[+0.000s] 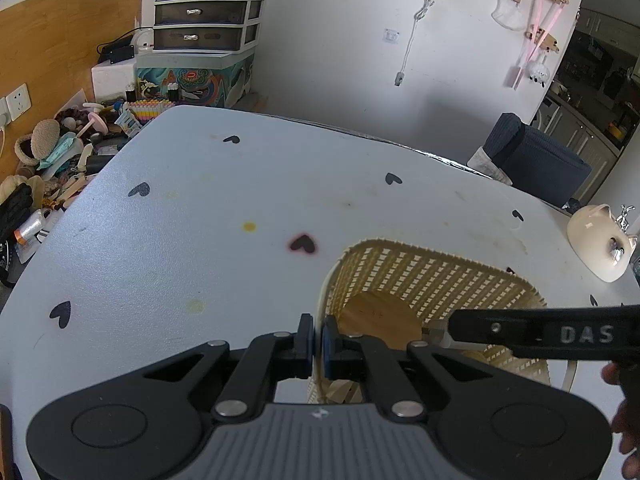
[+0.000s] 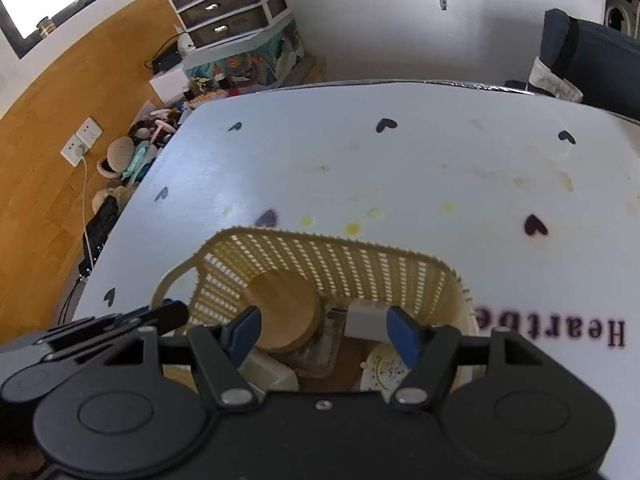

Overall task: Organize rigid objects
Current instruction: 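Move the right tool back and grasp the white round suction-cup holder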

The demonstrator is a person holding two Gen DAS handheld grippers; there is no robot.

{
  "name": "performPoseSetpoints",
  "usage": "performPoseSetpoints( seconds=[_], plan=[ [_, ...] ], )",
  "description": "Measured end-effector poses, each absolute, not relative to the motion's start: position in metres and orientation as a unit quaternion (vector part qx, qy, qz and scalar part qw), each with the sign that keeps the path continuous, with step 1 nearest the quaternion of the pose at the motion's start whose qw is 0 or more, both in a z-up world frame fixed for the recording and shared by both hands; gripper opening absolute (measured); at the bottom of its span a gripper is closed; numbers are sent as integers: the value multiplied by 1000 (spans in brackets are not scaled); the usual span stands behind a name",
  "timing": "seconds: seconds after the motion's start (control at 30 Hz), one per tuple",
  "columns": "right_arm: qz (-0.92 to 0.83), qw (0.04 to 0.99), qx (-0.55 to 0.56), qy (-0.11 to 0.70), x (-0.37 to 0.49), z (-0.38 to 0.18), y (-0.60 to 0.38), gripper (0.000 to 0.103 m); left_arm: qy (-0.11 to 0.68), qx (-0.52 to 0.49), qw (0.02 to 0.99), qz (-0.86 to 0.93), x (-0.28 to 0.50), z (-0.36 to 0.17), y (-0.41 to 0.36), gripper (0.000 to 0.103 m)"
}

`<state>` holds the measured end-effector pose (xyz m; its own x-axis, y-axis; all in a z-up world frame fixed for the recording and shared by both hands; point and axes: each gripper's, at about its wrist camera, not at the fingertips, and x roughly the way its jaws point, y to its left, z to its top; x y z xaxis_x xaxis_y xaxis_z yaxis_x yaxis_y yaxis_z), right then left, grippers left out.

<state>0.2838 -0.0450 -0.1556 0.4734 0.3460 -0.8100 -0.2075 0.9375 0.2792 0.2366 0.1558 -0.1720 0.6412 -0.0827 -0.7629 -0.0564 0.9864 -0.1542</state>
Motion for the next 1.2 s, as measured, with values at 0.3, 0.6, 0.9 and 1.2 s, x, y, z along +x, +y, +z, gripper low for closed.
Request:
performPoseSetpoints(
  seconds=[0.3, 0.6, 0.9, 1.2],
  plan=[
    [171, 859, 83, 475, 264, -136, -56, 88, 424, -81, 902, -7, 237, -172, 155, 4],
    [159, 871, 82, 458, 247, -120, -73, 102, 424, -81, 902, -7, 237, -172, 156, 4],
    [111, 886, 73, 443, 232, -115, -112, 103, 424, -81, 902, -7, 237, -172, 156, 4],
    [34, 895, 72, 440, 227, -142, -166, 103, 424, -81, 902, -7, 237, -172, 156, 4]
  ],
)
